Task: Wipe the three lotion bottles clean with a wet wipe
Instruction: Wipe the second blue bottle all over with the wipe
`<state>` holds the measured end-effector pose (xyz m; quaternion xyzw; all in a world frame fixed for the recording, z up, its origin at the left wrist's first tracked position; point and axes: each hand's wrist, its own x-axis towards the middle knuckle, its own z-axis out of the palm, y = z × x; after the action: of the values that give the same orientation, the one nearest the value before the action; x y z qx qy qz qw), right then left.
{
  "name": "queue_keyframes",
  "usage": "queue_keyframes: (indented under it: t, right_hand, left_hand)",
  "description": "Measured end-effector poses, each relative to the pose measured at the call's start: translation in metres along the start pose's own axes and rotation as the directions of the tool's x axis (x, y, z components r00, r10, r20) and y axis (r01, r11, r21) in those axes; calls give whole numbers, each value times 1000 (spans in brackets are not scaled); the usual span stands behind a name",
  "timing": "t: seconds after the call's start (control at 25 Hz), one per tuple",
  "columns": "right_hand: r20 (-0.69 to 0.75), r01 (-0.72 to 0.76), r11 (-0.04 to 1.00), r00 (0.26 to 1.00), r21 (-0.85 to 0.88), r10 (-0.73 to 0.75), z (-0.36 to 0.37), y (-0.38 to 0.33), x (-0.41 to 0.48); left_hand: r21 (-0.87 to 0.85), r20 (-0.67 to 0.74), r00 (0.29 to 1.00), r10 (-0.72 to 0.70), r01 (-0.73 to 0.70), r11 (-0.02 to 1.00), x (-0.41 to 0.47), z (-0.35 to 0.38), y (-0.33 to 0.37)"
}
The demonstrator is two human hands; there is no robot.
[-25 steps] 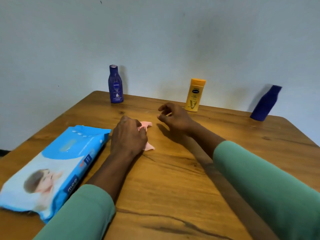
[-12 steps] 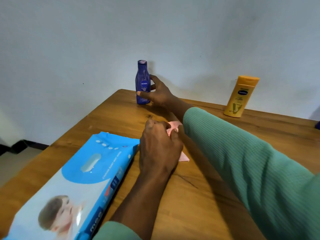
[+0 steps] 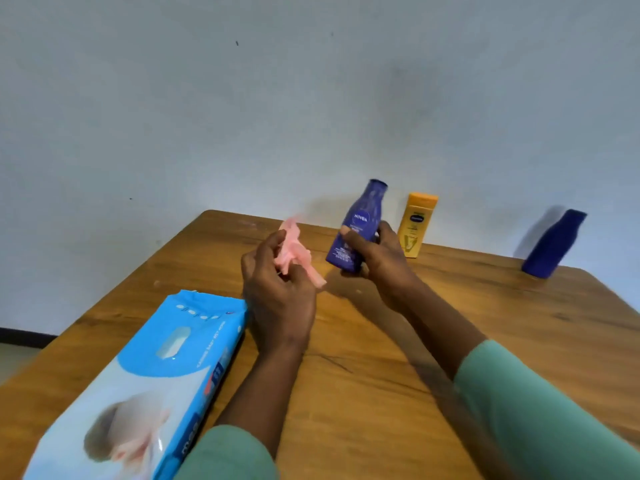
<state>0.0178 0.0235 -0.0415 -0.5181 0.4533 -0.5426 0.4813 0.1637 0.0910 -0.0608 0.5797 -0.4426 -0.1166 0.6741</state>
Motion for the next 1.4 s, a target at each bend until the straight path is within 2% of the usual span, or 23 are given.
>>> queue_keyframes:
  t: [0.04,0.12,0.24,0.32,0.44,0.48,0.56,0.64,0.76,0.88,0.96,1.04,1.08,1.16,1.24,1.32,1.4]
  right_hand:
    - [-47,-12,998,999,60,14,-9,-5,-22]
    - [-114,-28,979,992,203,52,-17,-8,-61]
    - [-199,14,921,978,389,69,-26,-1,-104]
    - [-283,97,912,959,399,22,-38,-1,-115]
    - [-365,121,919,931,374,26,-54,-6,-121]
    - [-382,108,930,923,351,37,-57,-4,-121]
    - [-403,74,943,913,325,67,-57,3,-120]
    - [-383,51,928,918,370,103,-52,6,-119]
    - [-317,32,919,943,392,102,-49,2,-114]
    - [-256,18,928,963,371,83,-57,2,-110]
    - [-224,0,938,971,348,83,-61,5,-111]
    - [-215,-5,937,973,350,86,-62,8,-113]
    - [-213,-7,934,973,356,88,-62,9,-114]
    - [-216,-18,930,971,368,104,-61,11,-112]
    - [-222,-26,923,968,383,120,-60,12,-110]
    - [-237,-24,921,963,390,126,-62,14,-110]
    - [-261,-11,916,957,402,126,-65,14,-111]
  left_hand:
    - [-43,28,999,-15,16,999,1,1,3]
    - [-63,176,984,34,-23,998,-6,5,10]
    - [48,427,893,142,-179,983,-31,13,23]
    - [55,538,829,150,-212,976,-44,18,32]
    - [37,586,791,175,-242,969,-63,18,42]
    - [13,587,781,214,-274,962,-70,16,43]
    - [-70,615,717,327,-363,929,-85,9,45]
    - [-104,632,675,382,-414,904,-94,5,47]
    - [-79,535,776,333,-346,935,-82,13,49]
    - [-102,489,861,140,-103,989,-64,22,46]
    - [-130,523,852,7,72,989,-58,25,40]
    - [-91,569,822,-19,86,992,-58,24,35]
    - [-47,571,821,13,16,999,-61,22,34]
    - [41,557,810,186,-250,967,-66,18,37]
    - [51,582,721,376,-494,868,-73,16,42]
    - [11,644,622,445,-590,807,-83,13,48]
    - [-72,710,515,480,-626,777,-92,11,53]
